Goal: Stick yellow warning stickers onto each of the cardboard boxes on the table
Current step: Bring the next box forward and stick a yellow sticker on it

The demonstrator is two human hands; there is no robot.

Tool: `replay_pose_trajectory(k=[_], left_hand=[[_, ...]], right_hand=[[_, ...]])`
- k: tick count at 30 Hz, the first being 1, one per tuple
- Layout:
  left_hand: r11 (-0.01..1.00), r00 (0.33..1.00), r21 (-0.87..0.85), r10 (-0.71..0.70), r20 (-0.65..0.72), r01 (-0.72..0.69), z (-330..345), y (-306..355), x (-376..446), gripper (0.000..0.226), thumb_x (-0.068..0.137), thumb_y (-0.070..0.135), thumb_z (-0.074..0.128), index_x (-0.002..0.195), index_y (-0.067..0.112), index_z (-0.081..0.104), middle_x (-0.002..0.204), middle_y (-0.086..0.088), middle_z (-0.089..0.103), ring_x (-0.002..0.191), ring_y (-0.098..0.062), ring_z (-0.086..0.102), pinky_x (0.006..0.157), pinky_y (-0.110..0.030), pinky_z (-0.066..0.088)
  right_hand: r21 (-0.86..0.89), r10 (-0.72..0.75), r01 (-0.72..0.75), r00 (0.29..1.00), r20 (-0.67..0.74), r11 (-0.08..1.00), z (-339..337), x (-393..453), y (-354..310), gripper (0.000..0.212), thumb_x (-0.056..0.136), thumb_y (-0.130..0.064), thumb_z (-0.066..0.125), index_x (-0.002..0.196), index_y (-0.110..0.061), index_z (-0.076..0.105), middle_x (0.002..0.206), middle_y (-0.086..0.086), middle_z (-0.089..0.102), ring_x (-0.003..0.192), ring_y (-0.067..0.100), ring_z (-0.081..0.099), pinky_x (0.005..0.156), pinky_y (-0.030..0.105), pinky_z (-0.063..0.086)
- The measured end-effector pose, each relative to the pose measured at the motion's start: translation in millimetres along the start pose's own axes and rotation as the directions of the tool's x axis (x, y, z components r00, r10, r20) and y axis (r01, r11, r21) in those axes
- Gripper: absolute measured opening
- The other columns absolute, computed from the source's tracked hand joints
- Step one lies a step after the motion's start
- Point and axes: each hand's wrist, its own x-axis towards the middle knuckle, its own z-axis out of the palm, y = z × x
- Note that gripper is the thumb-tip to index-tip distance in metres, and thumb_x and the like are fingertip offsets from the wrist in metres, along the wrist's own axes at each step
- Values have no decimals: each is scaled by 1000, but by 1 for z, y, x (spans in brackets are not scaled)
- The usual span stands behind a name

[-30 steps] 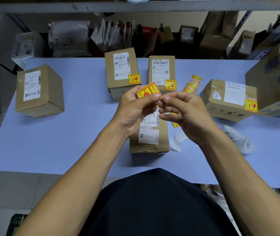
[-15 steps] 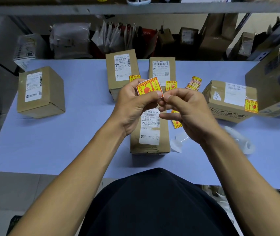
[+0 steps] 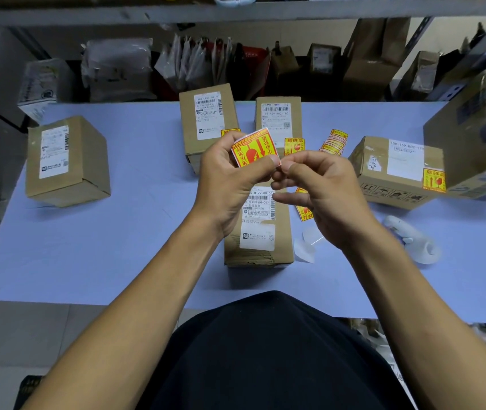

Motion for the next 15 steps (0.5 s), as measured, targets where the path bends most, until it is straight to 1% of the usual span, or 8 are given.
replay_pose_trajectory(k=[7,12,15], left_hand=[[998,999,60,35,-7,-35,-1,2,-1,23,78,2,78,89,11,59,71,4,69,68,-17,65,70,-38,60],[991,997,111,74,-28,-70,-2,2,-2,24,77,7,80,85,15,60,73,2,68,70,-17,65,69,-39,59],[992,997,106,75,-30,-72,-1,3,-1,24,77,6,80,84,15,59,73,-1,66,70,-16,63,67,-35,58]], right_hand=[[-19,-10,10,1000,-8,1000,1,0,-1,14,95,-8,61,84,-8,71,74,3,70,70,15,67,63,30,58],[-8,-14,14,1000,-20,1000,2,-1,-1,13,93,-6,63,84,-8,72,73,4,71,70,16,68,63,29,58],[-11,-17,17,1000,-23,1000,4,0,-1,15,93,-5,62,82,-9,71,72,2,71,69,15,68,63,30,59]])
